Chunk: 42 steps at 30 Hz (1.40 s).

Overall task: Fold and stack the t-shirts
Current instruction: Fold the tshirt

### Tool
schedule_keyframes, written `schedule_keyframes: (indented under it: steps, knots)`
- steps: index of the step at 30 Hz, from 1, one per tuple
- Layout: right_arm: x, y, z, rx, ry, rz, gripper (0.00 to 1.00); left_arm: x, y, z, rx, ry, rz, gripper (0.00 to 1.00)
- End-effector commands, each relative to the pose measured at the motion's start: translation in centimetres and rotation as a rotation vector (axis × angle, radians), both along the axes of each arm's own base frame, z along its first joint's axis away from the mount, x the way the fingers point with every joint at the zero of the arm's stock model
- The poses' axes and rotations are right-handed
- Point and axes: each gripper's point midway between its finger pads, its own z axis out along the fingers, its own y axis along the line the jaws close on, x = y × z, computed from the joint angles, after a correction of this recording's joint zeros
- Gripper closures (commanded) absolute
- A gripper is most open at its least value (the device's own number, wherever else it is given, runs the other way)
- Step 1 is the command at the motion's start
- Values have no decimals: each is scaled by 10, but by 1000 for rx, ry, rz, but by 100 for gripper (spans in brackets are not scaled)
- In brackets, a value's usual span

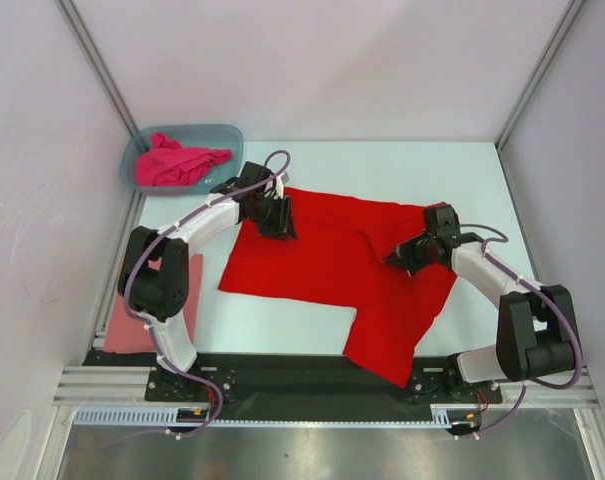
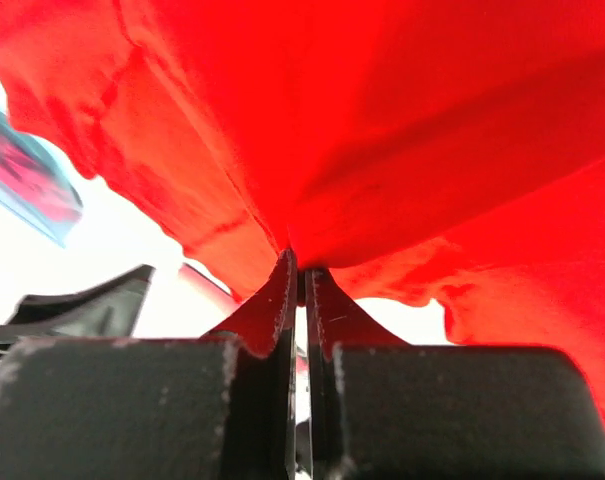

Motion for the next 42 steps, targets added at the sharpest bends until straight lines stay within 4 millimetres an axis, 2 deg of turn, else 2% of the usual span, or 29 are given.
schedule_keyframes:
  steps: [1,4,9,17,19,20,22,24,27,29,30,31,32,35,36,38,39,42]
  knots:
    - [11,-5,11,-8,-17,-137,100,-2,-7,23,-53,-55,-19,59]
    - [8,-5,9,-38,-19,-150,100,-2,-8,23,-56,-52,-18,59]
    - [2,-3,-6,-47,31,-131,99,1,-9,26,-59,-58,-15,59]
    - [5,4,-8,-26,36,-153,98,9,-11,26,-51,-54,-10,59]
    - [-1,7,-18,-45,79,-118,94,11,-12,26,-52,-54,-5,59]
    - [-4,11,-19,-43,90,-92,87,11,-13,27,-56,-53,-6,59]
    - [-13,16,-25,-44,126,-40,80,13,-13,27,-58,-55,-3,59]
    - [-25,20,-23,-46,139,36,70,15,-14,26,-57,-56,-3,59]
    - [-29,17,-5,-84,80,150,58,20,-15,28,-52,-64,-3,59]
    - [-21,2,10,-161,14,188,51,22,-15,29,-48,-67,-5,59]
    - [-12,-7,25,-222,-49,235,48,24,-16,30,-48,-71,-5,59]
    - [-4,-15,31,-267,-92,251,47,25,-16,30,-48,-74,-6,58]
    - [9,-37,38,-332,-135,213,45,27,-17,32,-52,-78,-9,58]
    - [43,-76,45,-464,-249,194,45,33,-21,30,-59,-77,-12,58]
    - [54,-94,40,-493,-246,163,46,34,-23,29,-64,-74,-14,58]
    - [58,-109,37,-508,-221,162,50,35,-27,28,-84,-62,-23,58]
    - [52,-122,26,-507,-158,150,50,34,-31,30,-95,-60,-30,58]
    - [32,-132,13,-509,-100,187,50,27,-48,34,-130,-67,-78,57]
